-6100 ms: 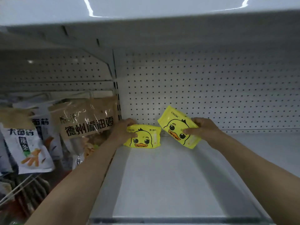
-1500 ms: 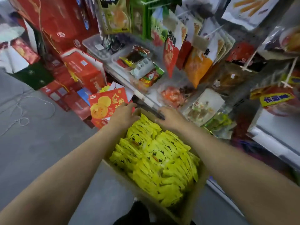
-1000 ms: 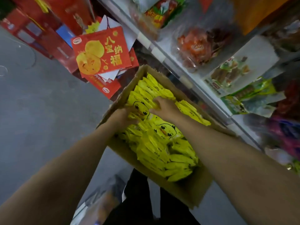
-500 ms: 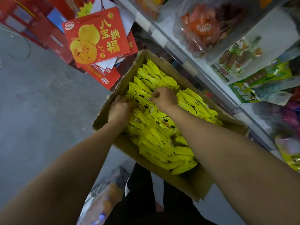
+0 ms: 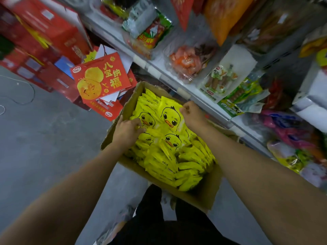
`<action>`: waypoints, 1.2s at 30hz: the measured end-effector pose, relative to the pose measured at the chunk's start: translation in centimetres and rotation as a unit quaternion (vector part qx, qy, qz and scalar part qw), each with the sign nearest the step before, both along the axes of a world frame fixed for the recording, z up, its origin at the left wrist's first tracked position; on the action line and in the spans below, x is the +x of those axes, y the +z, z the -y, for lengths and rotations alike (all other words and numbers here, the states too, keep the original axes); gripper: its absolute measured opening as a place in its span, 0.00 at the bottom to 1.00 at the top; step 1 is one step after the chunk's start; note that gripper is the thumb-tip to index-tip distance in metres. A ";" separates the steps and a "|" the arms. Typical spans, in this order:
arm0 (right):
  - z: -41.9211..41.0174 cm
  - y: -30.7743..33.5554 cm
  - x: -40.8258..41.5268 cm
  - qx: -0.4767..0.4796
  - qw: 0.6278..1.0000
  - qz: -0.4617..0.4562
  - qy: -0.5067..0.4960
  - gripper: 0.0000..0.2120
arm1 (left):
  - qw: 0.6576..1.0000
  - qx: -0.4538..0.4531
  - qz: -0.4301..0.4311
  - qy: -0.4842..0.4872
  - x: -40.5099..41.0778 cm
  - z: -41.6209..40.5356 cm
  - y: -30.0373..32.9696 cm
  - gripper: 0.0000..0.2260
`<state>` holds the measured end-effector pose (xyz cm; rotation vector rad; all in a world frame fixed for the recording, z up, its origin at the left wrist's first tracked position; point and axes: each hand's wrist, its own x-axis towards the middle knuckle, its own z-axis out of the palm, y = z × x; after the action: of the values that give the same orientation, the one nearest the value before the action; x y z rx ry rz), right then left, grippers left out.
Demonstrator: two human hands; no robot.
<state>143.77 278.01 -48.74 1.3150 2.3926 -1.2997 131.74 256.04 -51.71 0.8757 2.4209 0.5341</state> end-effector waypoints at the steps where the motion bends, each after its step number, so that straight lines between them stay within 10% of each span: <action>1: -0.5 1.0 0.6 -0.002 1.000 -0.003 -0.013 0.11 | 1.000 0.017 0.017 0.008 0.3 -0.3 1.0 0.09; 10: -5.2 10.5 7.1 -0.187 0.939 -0.187 -0.220 0.16 | 0.992 0.102 0.069 0.029 5.6 -6.2 10.1 0.10; 19: -11.4 20.3 19.5 -0.273 0.895 -0.311 -0.166 0.05 | 0.942 0.263 0.192 0.082 17.0 -12.7 19.0 0.10; 26: -15.5 28.0 28.8 -0.310 0.825 -0.458 -0.114 0.17 | 0.890 0.326 0.320 0.006 24.6 -18.0 25.4 0.16; 28: -16.8 29.8 30.7 -0.295 0.820 -0.475 -0.124 0.17 | 0.897 0.311 0.313 -0.016 26.1 -19.6 26.7 0.28; 36: -22.5 35.1 35.7 -0.225 0.798 -0.529 -0.183 0.12 | 0.930 0.275 0.208 -0.124 27.3 -27.8 34.3 0.22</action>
<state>179.43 300.53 -13.61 1.0332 2.0008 -3.1349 159.08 283.84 -17.38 1.1337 1.7607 1.1973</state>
